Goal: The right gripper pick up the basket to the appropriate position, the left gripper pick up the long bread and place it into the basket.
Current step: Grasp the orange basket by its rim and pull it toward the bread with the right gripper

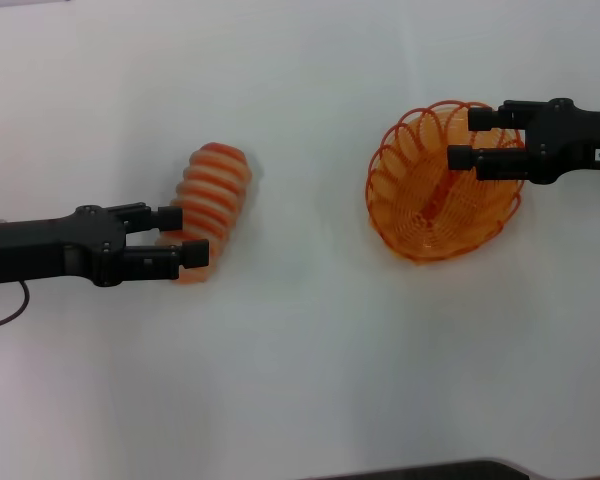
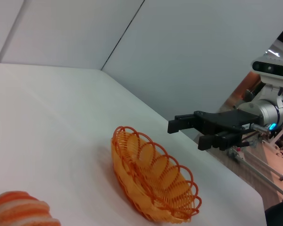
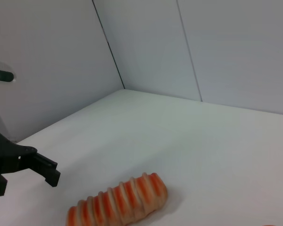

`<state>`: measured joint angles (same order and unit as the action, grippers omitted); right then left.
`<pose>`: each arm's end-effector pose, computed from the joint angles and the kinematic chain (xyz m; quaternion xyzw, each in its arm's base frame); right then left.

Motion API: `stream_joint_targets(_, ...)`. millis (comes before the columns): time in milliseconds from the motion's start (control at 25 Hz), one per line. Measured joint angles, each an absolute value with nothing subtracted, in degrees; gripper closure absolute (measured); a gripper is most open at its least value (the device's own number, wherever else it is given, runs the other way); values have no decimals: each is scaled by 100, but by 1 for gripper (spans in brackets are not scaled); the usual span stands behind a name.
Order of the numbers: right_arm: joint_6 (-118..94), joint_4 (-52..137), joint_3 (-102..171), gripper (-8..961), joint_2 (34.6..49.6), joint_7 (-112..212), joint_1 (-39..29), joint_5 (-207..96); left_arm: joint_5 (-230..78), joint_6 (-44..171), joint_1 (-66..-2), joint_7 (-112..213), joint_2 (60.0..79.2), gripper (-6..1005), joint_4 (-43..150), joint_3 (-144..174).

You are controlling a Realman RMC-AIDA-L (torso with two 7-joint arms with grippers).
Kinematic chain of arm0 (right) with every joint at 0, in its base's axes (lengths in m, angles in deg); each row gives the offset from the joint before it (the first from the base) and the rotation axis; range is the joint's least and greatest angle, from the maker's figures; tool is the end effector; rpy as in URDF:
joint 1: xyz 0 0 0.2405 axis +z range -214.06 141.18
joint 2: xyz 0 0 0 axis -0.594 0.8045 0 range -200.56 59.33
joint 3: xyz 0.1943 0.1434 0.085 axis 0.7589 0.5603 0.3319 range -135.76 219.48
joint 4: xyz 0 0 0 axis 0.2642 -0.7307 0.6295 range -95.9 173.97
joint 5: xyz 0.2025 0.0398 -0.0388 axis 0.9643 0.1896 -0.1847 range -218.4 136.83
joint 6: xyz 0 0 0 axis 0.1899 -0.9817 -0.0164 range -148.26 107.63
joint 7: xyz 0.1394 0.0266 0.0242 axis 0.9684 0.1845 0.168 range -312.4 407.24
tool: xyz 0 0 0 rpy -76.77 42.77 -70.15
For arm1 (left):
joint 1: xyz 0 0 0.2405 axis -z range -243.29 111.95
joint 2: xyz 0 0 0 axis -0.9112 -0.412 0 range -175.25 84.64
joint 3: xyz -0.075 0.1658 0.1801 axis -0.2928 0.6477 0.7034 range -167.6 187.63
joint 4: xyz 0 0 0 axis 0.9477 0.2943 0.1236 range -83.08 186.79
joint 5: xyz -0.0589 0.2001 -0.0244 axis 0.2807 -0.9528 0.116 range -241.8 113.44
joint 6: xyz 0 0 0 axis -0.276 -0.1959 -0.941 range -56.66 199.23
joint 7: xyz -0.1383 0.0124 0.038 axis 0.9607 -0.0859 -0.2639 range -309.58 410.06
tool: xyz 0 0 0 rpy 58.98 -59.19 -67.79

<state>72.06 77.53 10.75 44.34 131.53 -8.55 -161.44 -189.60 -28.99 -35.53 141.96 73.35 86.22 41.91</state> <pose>0.3017 0.3201 0.0419 -0.9200 0.2824 0.2200 0.1596 -0.2736 0.2944 -0.0040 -0.9072 -0.3429 -0.2434 0.0105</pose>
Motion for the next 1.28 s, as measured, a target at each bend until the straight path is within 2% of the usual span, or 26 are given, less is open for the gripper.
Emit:
stream_joint_targets(640,7165,7820,1167,159,4392,13593,-793,-16091,-18960,-2899,-3560,14200,7335,113,8622,4183)
stream_joint_targets(760,7149,7963,1173,160,4226,14417,-583,-16132,-18960,-2894,-3558,14195,7335,113,8624,4183)
stream_joint_targets(840,7136,8067,1089,160,4035,15182,-339,-16405,-18960,-2893,-3558,14192,7333,113,8627,4183)
stream_joint_targets(960,7101,8374,1042,160,3933,15896,-1,-17171,-18960,-2888,-3561,14176,7329,114,8629,4183)
stream_joint_targets(1120,6872,8641,1008,161,3979,16308,558,-18563,-18960,-2869,-3573,14165,7331,114,8631,4184)
stream_joint_targets(1280,6390,8579,827,161,4125,16406,945,-19559,-18960,-2810,-3587,14161,7332,114,8615,4183)
